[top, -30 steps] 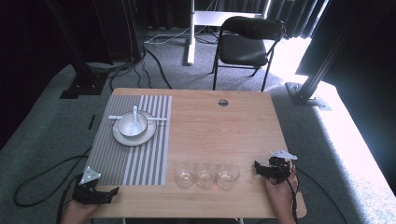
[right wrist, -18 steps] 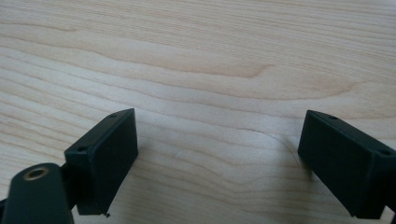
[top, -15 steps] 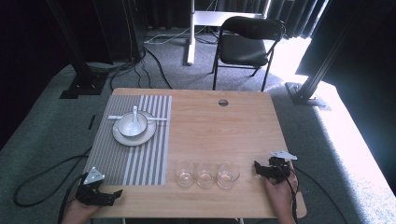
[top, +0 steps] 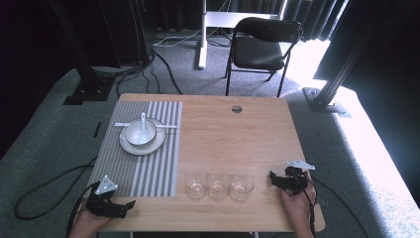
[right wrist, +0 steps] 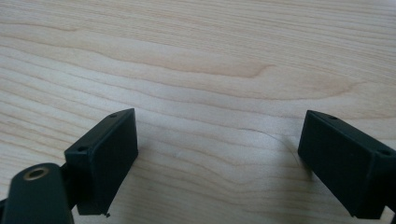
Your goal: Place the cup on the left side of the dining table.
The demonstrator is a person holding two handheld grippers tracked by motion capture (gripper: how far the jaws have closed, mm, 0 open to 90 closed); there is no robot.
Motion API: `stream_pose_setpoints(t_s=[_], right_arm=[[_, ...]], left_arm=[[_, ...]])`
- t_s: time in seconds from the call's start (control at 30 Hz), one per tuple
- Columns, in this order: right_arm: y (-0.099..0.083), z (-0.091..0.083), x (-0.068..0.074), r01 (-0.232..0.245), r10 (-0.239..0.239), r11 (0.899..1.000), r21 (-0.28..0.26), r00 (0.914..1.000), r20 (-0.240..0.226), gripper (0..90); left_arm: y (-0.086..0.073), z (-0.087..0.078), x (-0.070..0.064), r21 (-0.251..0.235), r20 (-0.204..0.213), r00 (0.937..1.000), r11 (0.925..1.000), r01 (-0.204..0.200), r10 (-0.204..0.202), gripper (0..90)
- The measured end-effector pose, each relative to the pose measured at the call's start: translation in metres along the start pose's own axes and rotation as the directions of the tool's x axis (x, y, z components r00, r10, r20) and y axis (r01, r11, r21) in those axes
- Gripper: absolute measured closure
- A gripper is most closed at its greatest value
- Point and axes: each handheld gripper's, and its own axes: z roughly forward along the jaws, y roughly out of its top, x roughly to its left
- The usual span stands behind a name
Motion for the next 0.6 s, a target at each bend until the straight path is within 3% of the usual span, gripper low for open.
stream_pose_setpoints(t_s=[0.6], right_arm=[[0.000, 0.000, 0.000, 0.000, 0.000, 1.000, 0.000, 1.0000, 0.000, 11.4]], left_arm=[[0.023, -0.001, -0.017, -0.034, 0.070, 0.9950, 0.9970, -0.069, 0.071, 0.2]])
